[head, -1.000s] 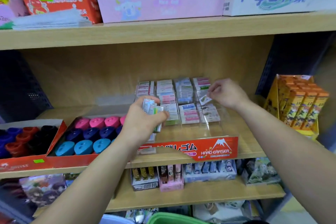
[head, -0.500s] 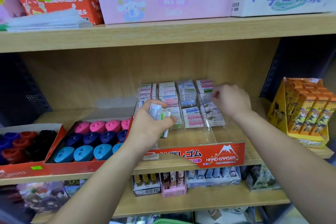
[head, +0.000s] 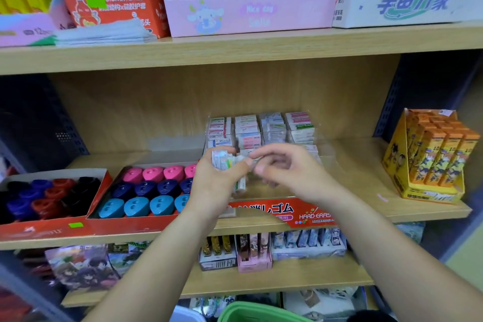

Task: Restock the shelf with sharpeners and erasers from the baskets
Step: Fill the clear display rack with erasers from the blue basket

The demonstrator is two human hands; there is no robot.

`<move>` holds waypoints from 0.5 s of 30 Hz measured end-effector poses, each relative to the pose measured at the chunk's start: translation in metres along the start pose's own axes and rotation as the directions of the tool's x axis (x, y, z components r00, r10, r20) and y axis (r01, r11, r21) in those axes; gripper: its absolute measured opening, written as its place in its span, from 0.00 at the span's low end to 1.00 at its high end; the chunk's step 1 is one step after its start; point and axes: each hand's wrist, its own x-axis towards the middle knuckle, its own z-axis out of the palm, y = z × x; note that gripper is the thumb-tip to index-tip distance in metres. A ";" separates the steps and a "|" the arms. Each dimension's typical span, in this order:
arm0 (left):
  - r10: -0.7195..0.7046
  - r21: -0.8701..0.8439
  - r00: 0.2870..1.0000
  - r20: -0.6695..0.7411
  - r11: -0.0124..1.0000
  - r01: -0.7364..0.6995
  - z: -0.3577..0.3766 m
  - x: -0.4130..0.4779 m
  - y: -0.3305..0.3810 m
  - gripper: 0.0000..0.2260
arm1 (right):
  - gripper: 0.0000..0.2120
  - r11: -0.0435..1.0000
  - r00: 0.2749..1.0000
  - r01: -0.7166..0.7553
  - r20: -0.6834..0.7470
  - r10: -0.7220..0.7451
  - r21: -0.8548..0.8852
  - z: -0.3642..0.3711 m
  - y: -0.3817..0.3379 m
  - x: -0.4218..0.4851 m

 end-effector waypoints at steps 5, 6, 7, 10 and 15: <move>-0.040 -0.057 0.998 -0.057 0.998 0.037 -0.010 -0.009 0.002 0.20 | 0.24 0.999 0.999 -0.036 -0.019 0.037 0.035 0.034 0.000 -0.009; -0.044 -0.054 0.997 -0.056 0.998 0.041 -0.012 -0.012 0.003 0.18 | 0.24 0.999 0.999 -0.036 -0.028 0.036 0.021 0.038 -0.001 -0.009; -0.044 -0.052 0.997 -0.057 0.998 0.041 -0.015 -0.015 0.004 0.16 | 0.23 1.000 0.999 -0.027 -0.026 0.028 0.009 0.041 -0.002 -0.008; -0.073 -0.116 0.996 -0.058 0.991 0.066 -0.024 -0.019 0.004 0.13 | 0.19 0.998 0.998 -0.055 -0.005 0.055 0.027 0.046 -0.005 -0.007; -0.101 -0.190 0.993 -0.062 0.978 0.087 -0.034 -0.023 0.004 0.13 | 0.13 0.964 0.987 -0.162 0.027 0.160 0.210 0.053 -0.010 -0.011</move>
